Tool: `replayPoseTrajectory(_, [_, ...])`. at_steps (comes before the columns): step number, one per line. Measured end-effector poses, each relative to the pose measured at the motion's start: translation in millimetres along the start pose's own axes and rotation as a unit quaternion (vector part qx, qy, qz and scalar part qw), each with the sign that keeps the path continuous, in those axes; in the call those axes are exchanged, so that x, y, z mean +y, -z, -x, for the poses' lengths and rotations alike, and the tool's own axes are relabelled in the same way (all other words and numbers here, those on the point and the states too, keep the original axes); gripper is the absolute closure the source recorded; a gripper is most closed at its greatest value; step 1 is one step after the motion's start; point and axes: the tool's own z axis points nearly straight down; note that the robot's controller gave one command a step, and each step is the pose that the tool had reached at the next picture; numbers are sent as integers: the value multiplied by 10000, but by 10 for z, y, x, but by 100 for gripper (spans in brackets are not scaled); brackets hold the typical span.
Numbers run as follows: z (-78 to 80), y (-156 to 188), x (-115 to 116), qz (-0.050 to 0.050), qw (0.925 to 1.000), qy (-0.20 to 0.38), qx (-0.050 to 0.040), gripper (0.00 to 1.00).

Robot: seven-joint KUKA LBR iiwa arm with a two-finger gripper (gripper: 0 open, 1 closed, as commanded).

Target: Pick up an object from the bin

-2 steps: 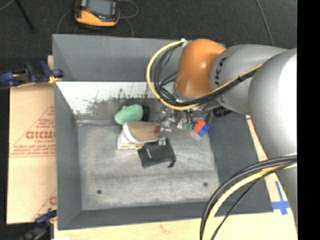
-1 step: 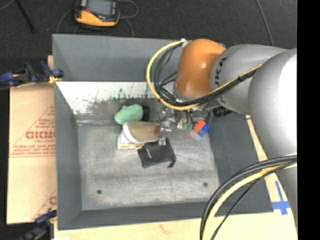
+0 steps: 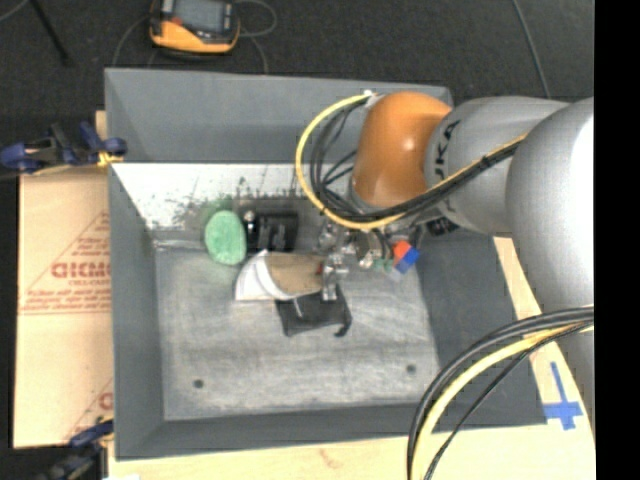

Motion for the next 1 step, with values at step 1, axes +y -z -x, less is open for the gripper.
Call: replayPoseTrajectory(1, [132,1289,-101,5,9977,-679,27,100])
